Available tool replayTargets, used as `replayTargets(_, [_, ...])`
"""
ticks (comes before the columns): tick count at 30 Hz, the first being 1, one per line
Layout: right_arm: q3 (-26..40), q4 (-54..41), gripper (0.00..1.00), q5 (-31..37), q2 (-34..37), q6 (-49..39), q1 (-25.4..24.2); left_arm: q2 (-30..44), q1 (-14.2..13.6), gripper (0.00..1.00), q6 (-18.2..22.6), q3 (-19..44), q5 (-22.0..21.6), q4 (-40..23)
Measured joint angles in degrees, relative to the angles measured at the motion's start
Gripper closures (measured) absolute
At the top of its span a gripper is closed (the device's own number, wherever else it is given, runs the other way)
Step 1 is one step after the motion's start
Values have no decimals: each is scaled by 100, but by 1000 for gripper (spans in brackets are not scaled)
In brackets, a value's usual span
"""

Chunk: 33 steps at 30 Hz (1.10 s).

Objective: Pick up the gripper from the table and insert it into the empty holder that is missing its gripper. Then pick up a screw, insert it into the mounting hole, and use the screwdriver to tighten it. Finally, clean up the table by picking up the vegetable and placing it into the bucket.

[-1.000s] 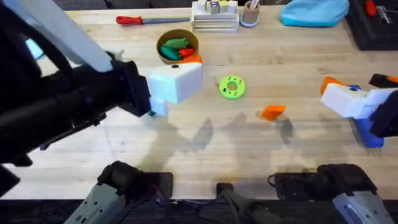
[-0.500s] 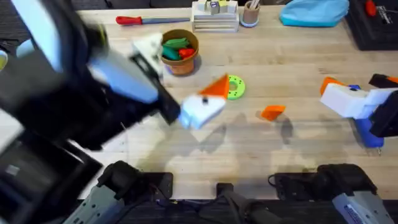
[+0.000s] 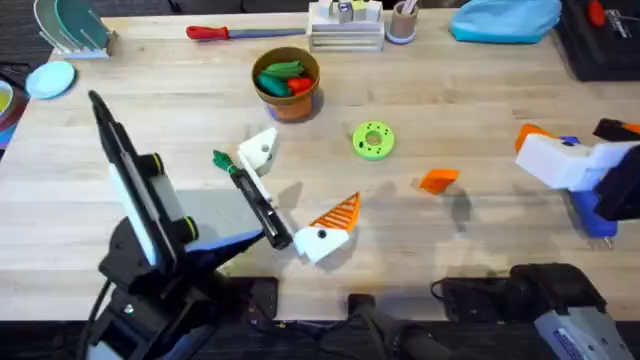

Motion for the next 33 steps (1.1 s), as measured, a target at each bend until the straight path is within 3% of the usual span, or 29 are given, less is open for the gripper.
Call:
replayTargets(11, [0,0,10,0,-1,-1,0,-55,-48,8,-90,-325,294,-264])
replayTargets(33, [0,0,10,0,-1,-1,0,-56,-48,8,-92,-325,316,-264])
